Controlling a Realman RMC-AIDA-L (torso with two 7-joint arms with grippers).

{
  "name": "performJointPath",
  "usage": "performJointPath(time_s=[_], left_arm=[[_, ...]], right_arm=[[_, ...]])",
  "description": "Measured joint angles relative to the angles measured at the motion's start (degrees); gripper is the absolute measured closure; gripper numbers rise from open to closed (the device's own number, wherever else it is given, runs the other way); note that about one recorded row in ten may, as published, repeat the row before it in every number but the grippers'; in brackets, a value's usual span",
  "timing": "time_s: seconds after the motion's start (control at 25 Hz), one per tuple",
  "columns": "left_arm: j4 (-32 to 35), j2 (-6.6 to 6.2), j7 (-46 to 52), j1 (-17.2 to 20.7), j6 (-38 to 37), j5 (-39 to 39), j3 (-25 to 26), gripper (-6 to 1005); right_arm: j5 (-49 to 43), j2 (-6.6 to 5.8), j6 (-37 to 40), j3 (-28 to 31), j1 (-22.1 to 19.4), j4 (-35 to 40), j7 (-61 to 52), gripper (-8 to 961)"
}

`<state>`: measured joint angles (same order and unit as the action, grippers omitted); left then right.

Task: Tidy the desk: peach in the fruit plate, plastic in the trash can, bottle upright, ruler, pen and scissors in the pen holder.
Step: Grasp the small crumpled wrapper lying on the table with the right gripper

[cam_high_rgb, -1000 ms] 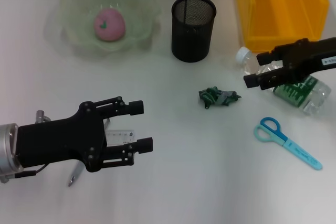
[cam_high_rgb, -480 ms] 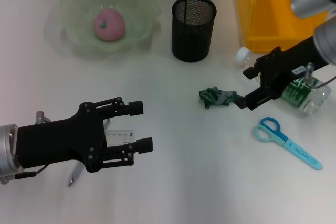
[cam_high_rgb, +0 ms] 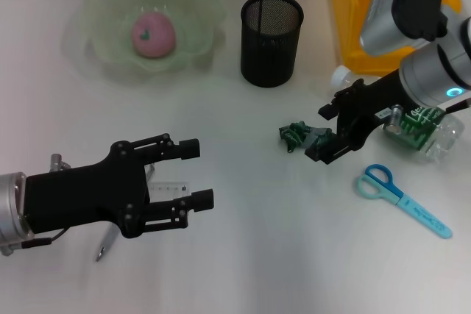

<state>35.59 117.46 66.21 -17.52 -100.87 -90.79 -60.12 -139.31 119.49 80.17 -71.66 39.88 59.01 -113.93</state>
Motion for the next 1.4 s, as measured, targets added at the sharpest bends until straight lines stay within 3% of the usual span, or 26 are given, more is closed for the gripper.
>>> performJointPath(time_s=[1.4], left_arm=[[0.00,0.07,0.16,-0.41,1.46,-1.25,-0.27,242]], right_arm=[[2.91,0.13,-8.91,-5.74,1.16,-6.96,-1.50,147]])
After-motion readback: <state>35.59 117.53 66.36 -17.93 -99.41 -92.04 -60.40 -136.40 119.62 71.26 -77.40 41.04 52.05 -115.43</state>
